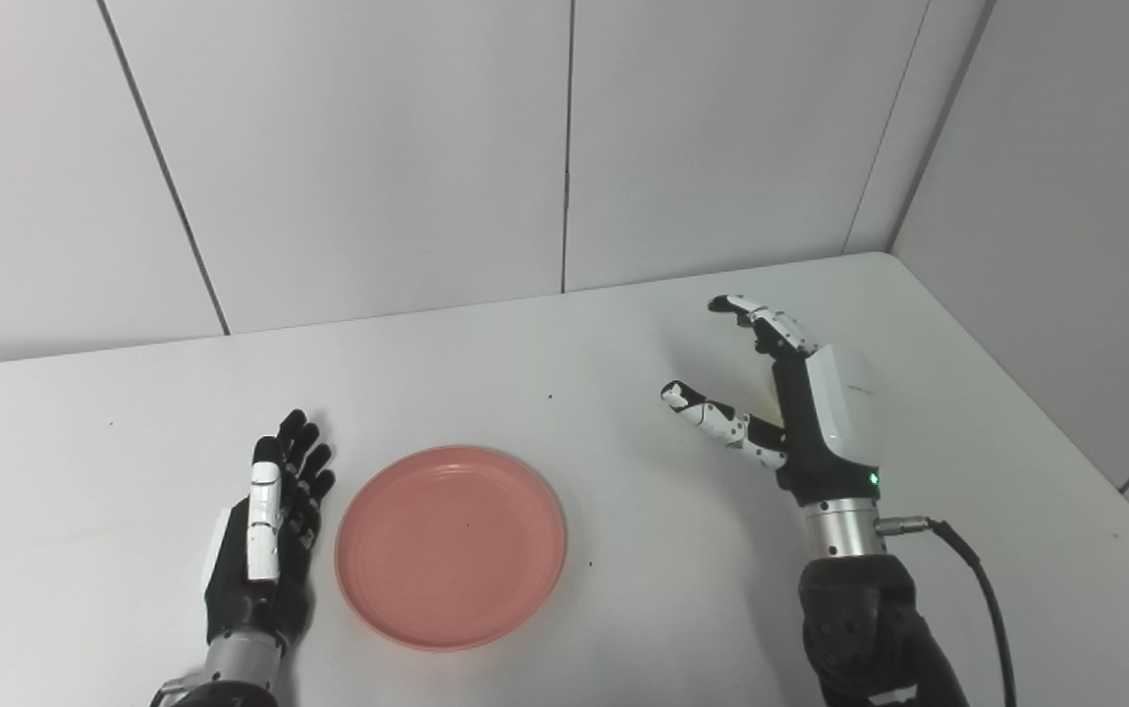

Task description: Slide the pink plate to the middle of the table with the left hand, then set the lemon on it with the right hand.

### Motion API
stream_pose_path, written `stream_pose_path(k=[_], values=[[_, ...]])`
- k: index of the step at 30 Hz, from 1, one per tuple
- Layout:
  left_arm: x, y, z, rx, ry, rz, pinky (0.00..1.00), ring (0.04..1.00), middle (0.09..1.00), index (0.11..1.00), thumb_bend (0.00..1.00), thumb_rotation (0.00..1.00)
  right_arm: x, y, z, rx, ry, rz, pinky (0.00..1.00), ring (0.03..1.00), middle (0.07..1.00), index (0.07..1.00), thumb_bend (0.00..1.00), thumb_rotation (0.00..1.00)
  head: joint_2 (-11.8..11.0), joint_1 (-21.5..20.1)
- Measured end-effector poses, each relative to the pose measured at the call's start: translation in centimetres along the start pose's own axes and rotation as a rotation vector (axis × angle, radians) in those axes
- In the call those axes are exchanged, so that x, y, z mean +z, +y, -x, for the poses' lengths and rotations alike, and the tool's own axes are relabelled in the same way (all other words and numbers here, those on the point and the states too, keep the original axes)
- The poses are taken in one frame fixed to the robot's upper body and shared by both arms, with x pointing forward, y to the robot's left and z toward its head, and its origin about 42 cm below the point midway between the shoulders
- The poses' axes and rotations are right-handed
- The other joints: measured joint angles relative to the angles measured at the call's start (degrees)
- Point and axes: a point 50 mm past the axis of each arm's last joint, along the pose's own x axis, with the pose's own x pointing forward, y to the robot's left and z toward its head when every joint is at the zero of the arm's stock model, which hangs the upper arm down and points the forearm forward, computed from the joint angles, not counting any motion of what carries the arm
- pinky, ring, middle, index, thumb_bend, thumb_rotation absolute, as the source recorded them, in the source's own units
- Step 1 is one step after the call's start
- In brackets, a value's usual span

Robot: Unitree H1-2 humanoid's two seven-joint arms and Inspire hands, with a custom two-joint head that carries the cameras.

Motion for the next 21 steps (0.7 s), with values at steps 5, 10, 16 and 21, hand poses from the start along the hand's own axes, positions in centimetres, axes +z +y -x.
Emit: stream_pose_path(k=[5,10,16,21], values=[[0.0,0.0,0.0,0.001,0.0,0.0,1.0,0.965,0.973,0.944,0.6,0.93,-0.9,-1.1,-1.0,-0.007,-0.055,0.14,0.68,0.706,0.718,0.689,0.78,0.86,-0.09,0.0],[0.0,0.0,0.0,0.002,0.0,0.001,1.0,0.954,0.966,0.938,0.6,0.94,-1.5,-1.9,-2.2,-0.013,-0.09,0.244,0.76,0.731,0.727,0.687,0.8,0.86,-0.09,0.0],[0.1,0.0,0.0,0.004,0.007,0.006,1.0,0.951,0.962,0.941,0.62,0.91,-2.6,-2.3,-2.9,-0.005,-0.086,0.34,0.9,0.739,0.723,0.693,0.81,0.91,-0.26,0.18],[0.1,0.1,0.0,0.008,0.01,0.009,1.0,0.949,0.959,0.933,0.6,0.92,-4.1,-2.8,-3.3,0.009,-0.08,0.419,0.88,0.732,0.718,0.691,0.81,0.92,-0.35,0.35]])
